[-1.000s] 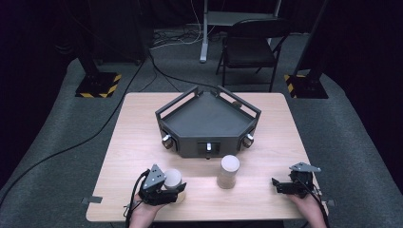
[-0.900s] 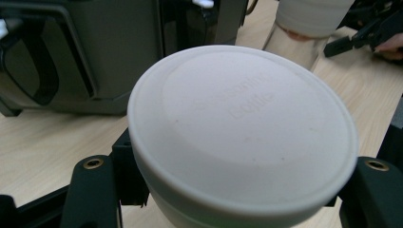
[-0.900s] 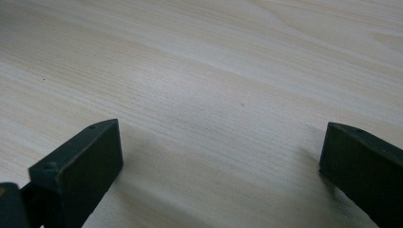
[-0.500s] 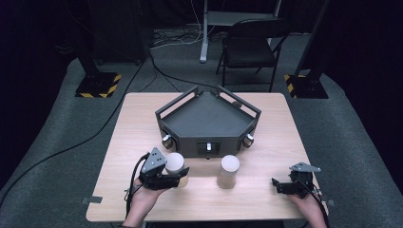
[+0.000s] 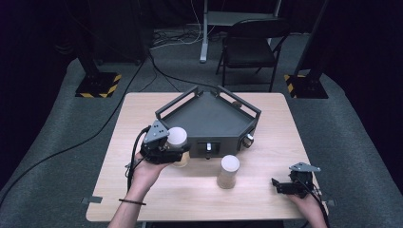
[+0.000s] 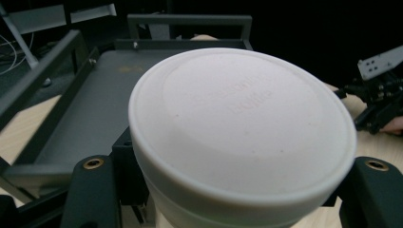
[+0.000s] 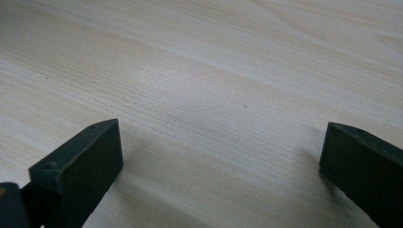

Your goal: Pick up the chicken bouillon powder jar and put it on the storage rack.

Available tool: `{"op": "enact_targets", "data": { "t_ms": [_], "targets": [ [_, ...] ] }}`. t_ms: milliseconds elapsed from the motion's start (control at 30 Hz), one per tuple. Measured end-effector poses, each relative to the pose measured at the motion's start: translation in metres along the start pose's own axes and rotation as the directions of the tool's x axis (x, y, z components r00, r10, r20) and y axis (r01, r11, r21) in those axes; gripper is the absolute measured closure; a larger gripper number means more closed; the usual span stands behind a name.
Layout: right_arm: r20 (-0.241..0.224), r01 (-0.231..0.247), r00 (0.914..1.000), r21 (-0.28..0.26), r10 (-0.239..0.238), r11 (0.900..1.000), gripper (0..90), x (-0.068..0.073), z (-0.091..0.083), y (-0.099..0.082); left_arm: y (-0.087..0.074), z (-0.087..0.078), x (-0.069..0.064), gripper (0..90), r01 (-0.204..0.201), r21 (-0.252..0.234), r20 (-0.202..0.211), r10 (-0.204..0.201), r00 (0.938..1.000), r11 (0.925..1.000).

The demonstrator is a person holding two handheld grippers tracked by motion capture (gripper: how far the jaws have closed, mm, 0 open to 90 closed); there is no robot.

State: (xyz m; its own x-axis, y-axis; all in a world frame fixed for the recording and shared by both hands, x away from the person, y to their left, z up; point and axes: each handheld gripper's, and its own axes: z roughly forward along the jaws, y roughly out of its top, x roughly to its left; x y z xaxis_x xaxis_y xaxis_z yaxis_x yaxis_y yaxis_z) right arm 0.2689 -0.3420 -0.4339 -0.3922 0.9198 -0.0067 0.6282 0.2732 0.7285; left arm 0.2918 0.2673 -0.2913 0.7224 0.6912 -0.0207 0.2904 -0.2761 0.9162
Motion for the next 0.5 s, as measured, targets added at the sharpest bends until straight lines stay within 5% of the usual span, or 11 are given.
{"op": "enact_targets", "data": {
  "t_ms": [500],
  "targets": [
    [-0.004,0.005,1.0000,0.000,-0.005,1.0000,0.0,-0.001,0.000,0.000,0.038,0.023,0.015,33.7,0.036,-0.016,-0.077,-0.037,0.9964,0.9992]
  ]
}}
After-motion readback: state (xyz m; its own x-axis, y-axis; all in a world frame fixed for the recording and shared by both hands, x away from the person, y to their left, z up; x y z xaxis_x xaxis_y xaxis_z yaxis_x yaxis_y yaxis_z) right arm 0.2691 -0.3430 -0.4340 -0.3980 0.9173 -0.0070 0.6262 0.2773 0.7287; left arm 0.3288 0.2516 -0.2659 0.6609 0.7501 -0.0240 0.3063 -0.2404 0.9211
